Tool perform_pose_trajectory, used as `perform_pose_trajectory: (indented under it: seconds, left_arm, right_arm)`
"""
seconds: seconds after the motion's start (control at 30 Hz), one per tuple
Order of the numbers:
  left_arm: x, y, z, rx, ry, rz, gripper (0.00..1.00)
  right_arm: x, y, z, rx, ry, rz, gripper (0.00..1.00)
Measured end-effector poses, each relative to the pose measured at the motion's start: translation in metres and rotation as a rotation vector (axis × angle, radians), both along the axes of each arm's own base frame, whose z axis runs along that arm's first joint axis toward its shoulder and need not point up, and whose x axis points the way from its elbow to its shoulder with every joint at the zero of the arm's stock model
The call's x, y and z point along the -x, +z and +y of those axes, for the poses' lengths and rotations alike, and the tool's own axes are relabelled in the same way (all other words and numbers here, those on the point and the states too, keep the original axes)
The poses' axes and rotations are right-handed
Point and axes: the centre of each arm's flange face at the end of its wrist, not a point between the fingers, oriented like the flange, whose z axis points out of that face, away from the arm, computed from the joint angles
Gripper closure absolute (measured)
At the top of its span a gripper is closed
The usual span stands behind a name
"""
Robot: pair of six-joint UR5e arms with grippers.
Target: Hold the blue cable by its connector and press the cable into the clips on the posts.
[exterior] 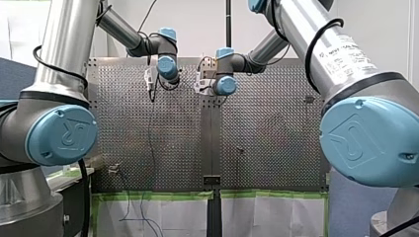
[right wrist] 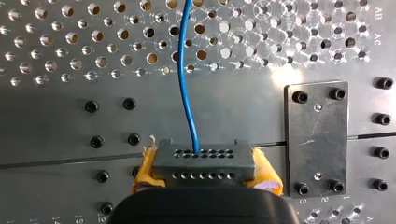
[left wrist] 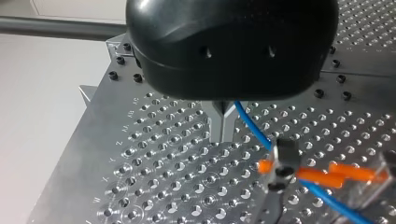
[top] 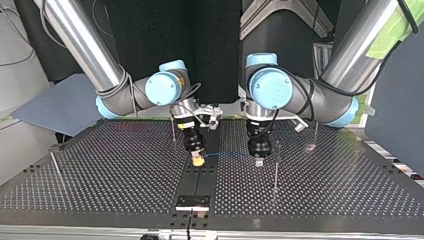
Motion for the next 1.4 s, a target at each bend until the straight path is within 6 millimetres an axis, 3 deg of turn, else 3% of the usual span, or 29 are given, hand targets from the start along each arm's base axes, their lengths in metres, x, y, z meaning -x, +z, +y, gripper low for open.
perform_pose_trajectory:
  seconds: [0.17,0.4,0.57,0.93,1.13,1.4]
  left_arm:
    - [0.002,-0.010,-0.008,0.030,0.006,0.015,1.00]
    - [0.003,-0.050,-0.027,0.018,-0.018,0.099,1.00]
    - [0.015,-0.079,-0.042,0.015,-0.031,0.126,1.00]
    - [0.047,-0.087,-0.084,0.033,-0.031,0.059,1.00]
    - [0.051,-0.096,-0.088,0.025,-0.018,0.064,1.00]
    - [0.058,-0.139,-0.102,-0.020,-0.041,0.104,1.00]
  right_arm:
    - [0.006,-0.009,-0.001,-0.017,-0.026,0.016,1.00]
    - [0.030,-0.041,-0.008,-0.069,-0.075,0.061,1.00]
    - [0.049,-0.064,-0.012,-0.104,-0.108,0.093,1.00]
    - [0.080,-0.107,-0.008,-0.161,-0.147,0.175,1.00]
    - [0.089,-0.124,-0.001,-0.183,-0.153,0.207,1.00]
    - [0.102,-0.145,0.009,-0.213,-0.159,0.236,1.00]
